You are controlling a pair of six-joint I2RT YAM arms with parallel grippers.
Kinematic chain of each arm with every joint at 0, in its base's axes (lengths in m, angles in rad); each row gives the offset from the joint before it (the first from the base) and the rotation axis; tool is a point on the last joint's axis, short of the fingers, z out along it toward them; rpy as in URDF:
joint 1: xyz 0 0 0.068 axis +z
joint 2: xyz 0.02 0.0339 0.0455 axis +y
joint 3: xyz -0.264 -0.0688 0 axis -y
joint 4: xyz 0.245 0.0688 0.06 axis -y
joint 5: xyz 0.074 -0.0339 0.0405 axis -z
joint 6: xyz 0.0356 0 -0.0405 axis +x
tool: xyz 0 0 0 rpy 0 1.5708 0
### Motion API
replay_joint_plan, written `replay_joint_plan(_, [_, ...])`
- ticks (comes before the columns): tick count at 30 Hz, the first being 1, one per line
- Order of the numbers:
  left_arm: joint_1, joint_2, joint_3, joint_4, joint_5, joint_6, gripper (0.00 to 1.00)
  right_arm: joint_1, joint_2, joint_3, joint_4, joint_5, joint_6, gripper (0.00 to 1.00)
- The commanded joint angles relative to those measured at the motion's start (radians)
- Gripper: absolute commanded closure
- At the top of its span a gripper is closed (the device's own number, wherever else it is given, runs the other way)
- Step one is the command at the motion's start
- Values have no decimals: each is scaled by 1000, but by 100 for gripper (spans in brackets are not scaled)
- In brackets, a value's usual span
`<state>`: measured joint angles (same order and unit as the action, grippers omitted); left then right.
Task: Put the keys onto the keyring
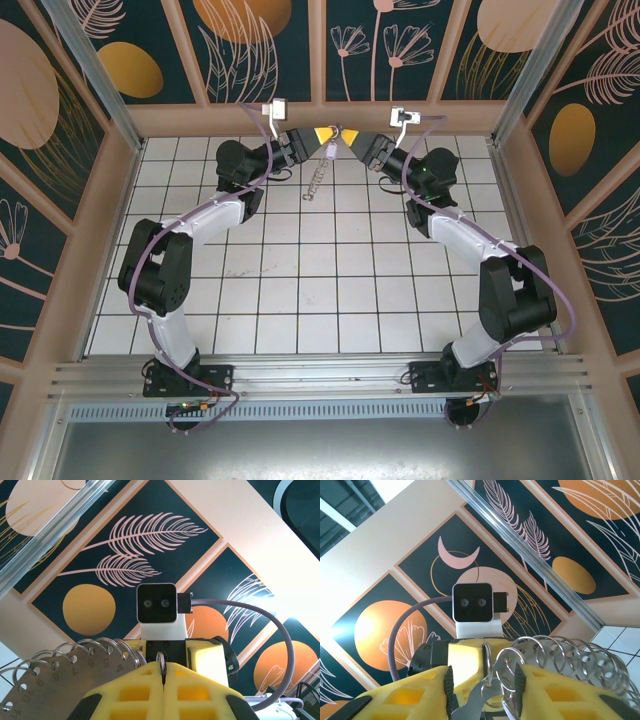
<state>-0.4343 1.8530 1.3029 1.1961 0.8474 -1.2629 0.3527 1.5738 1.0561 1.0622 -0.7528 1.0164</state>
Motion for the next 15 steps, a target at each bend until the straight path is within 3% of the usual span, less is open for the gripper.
replay_joint_plan(1, [-1,11,-5,80,-10,-13,100,5,-10,26,62,-6,-3,62])
replay_joint_plan(9, [-1,17,-4,82,-9,-11,100,-3,-114,-21,-43,56,-108,62])
replay_joint_plan(15, [-1,28,-2,98,-8,-23,100,10,-103,6,-56,40,-115,62])
